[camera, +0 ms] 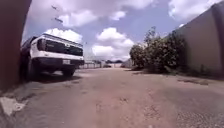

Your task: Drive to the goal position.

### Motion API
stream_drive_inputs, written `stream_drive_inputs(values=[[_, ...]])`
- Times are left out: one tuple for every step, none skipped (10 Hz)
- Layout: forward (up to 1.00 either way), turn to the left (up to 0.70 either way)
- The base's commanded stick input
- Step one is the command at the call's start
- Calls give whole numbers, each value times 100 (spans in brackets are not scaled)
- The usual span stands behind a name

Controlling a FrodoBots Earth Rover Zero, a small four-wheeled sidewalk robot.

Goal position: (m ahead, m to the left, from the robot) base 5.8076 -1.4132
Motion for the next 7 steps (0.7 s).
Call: stream_drive_inputs(values=[[60,-15],[60,-15],[60,-15],[60,-15],[60,-15],[60,-15],[60,-15]])
